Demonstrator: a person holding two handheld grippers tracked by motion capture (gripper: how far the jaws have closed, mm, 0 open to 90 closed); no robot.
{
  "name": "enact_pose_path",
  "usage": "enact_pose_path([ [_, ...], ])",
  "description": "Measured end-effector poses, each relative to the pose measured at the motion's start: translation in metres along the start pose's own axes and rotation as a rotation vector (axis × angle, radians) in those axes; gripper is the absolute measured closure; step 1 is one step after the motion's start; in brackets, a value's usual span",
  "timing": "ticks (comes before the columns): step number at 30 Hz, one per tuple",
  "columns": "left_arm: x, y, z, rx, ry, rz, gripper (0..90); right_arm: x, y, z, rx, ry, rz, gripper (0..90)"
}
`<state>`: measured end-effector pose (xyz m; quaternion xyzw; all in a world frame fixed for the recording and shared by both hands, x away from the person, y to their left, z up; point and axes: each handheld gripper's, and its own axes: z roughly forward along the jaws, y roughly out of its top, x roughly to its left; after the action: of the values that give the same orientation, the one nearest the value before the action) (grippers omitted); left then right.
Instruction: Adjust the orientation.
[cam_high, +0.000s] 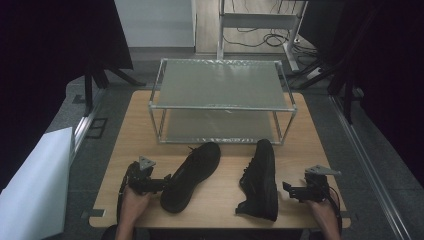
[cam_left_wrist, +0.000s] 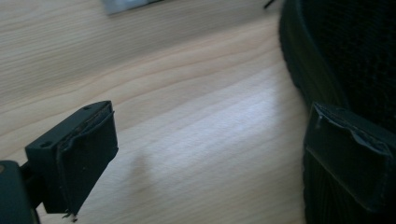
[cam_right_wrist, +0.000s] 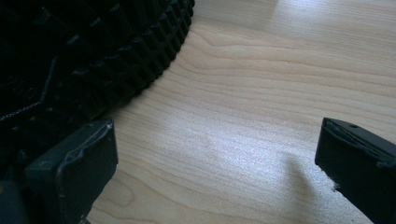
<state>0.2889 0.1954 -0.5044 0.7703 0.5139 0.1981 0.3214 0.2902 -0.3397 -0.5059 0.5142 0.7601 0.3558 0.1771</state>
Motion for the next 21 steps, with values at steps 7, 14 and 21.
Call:
enact_pose_path([
  [7, -0.016, 0.000, -0.002, 0.010, -0.032, 0.044, 2.5, -0.001, 0.000, 0.000, -0.001, 0.003, 0.004, 0.0],
  [14, -0.031, -0.001, -0.003, 0.018, -0.068, 0.082, 2.5, -0.001, 0.000, 0.000, -0.006, 0.004, 0.011, 0.0],
  [21, -0.048, -0.001, -0.004, 0.010, -0.082, 0.146, 2.5, -0.001, 0.001, -0.001, -0.036, 0.028, 0.059, 0.0],
])
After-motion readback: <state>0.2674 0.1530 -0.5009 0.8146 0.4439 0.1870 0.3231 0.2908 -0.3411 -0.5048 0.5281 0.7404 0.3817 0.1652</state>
